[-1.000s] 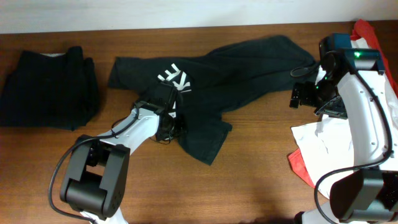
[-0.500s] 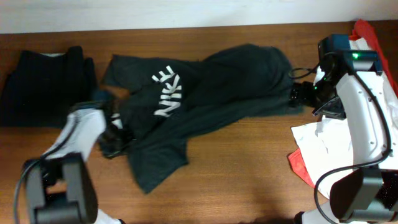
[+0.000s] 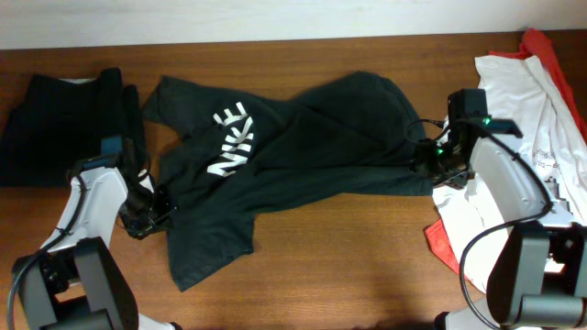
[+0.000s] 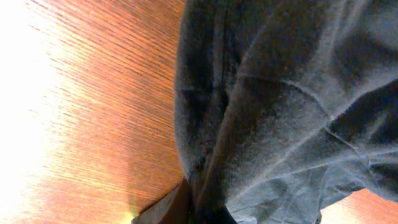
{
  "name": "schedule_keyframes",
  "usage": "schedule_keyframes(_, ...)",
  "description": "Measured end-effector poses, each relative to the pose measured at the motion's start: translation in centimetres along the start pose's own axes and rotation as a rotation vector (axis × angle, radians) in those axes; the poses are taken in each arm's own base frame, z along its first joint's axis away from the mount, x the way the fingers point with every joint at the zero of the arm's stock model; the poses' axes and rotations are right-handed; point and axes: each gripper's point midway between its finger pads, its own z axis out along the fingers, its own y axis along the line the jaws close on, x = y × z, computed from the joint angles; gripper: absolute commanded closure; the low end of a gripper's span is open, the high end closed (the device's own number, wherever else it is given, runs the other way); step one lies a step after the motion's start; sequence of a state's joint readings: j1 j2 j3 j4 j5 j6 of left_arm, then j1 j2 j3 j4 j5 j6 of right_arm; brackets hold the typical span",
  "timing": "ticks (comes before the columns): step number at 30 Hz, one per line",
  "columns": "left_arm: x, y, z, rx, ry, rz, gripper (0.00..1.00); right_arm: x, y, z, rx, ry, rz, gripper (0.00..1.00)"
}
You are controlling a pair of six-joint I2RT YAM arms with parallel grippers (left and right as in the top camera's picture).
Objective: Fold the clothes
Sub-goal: 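Grasp the shirt's left and right edges with both grippers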
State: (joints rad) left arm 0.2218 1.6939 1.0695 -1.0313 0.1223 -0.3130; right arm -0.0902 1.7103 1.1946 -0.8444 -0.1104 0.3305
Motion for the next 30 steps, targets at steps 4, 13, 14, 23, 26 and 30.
schedule_keyframes(4, 0.0, -0.3, 0.0, 0.0, -0.002, 0.01, 1.0, -0.6, 0.3, 1.6, -0.039, -0.057, 0.037, 0.43)
schedule_keyframes(13, -0.4, -0.4, 0.0, 0.005, -0.017, 0.012, 1.0, -1.5, 0.5, 4.7, -0.057, -0.053, 0.131, 0.48)
schedule_keyframes(14, -0.3, -0.4, 0.0, 0.005, -0.017, 0.012, 1.0, -1.4, 0.4, 5.4, -0.053, -0.043, 0.146, 0.49)
schedule_keyframes(23, -0.5, -0.4, 0.0, 0.006, -0.022, 0.013, 1.0, -1.8, 0.5, 6.7, -0.058, -0.044, 0.19, 0.69)
schedule_keyframes(26, -0.5, -0.4, 0.0, 0.007, -0.023, 0.013, 1.0, -1.8, 0.5, 6.6, -0.058, -0.043, 0.194, 0.69)
schedule_keyframes(30, -0.5, -0.4, 0.0, 0.007, -0.023, 0.013, 1.0, -2.2, 0.6, 6.2, -0.057, -0.043, 0.196, 0.69)
